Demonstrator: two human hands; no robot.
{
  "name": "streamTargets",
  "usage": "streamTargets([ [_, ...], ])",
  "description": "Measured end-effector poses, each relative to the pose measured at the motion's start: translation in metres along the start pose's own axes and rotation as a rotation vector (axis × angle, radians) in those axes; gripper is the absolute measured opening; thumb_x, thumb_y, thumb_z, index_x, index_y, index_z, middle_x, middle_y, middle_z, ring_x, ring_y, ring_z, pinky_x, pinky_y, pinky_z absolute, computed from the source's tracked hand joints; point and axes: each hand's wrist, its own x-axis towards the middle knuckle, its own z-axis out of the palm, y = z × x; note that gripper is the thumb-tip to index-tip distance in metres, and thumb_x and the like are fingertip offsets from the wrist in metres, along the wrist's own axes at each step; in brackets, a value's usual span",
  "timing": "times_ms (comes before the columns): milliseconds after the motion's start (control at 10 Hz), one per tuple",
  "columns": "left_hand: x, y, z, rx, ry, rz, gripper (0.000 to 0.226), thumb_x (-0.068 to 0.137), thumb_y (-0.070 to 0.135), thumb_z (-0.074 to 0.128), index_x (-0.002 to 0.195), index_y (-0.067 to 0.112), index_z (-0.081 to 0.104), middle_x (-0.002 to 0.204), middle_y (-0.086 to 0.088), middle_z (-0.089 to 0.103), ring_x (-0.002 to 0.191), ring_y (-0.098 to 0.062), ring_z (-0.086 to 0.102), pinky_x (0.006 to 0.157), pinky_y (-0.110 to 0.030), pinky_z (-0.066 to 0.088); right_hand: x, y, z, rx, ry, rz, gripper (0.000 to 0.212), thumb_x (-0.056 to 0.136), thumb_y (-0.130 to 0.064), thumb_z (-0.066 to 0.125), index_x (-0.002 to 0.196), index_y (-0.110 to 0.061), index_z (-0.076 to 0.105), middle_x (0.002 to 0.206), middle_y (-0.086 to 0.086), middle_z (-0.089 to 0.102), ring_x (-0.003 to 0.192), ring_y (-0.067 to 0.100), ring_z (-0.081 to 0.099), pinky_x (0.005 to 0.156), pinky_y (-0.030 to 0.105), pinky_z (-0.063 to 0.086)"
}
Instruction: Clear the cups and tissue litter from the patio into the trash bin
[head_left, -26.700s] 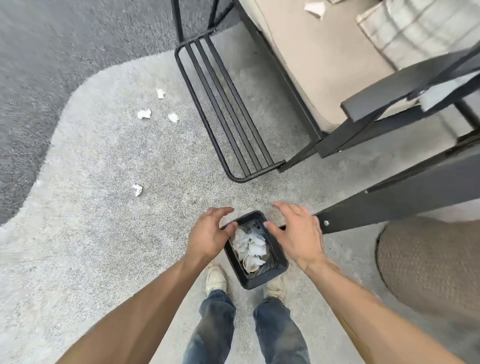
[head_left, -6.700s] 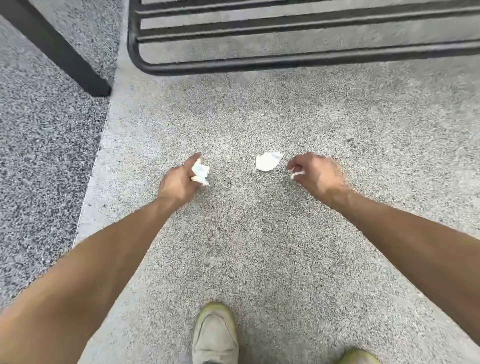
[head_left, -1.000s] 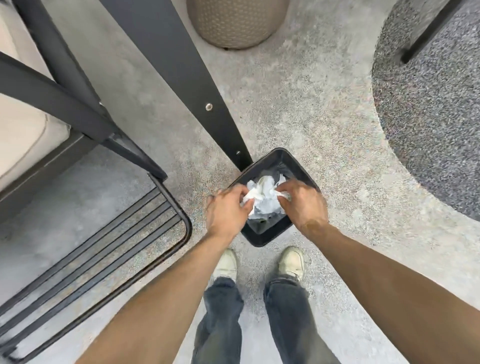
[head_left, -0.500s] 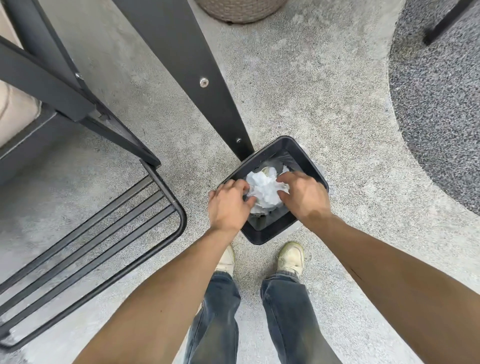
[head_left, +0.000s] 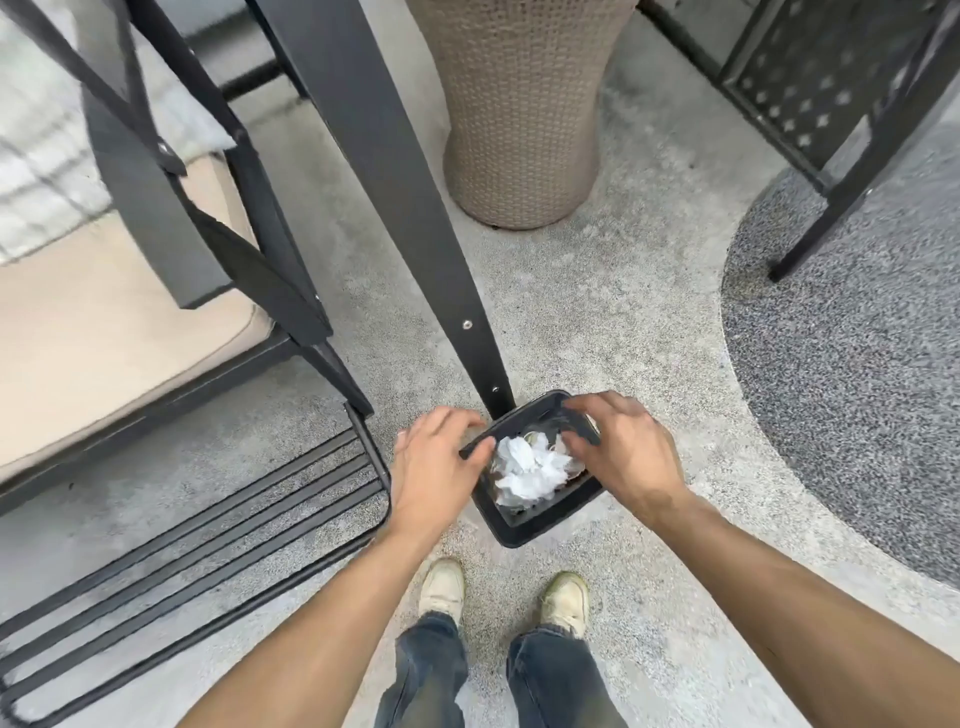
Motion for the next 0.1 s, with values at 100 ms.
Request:
streamTargets([
  [100, -0.0223, 0.0239, -0.0656, 0.003, 0.192, 0.053, 0.028, 0.087, 0.043, 0.067, 0.112, 0.03, 0.066, 0.112, 0.012, 0.063, 0.106, -0.01, 0.057, 0.097, -0.04, 0.042, -0.0123, -0.0381, -0.0638, -0.04, 0.09, -0.117, 0.042, 0.085, -0.046, 0.064, 0.124, -0.036, 0.052, 0.116, -0.01, 0.061, 0.104, 0.014, 0.057, 0.085, 0.037, 0.049],
])
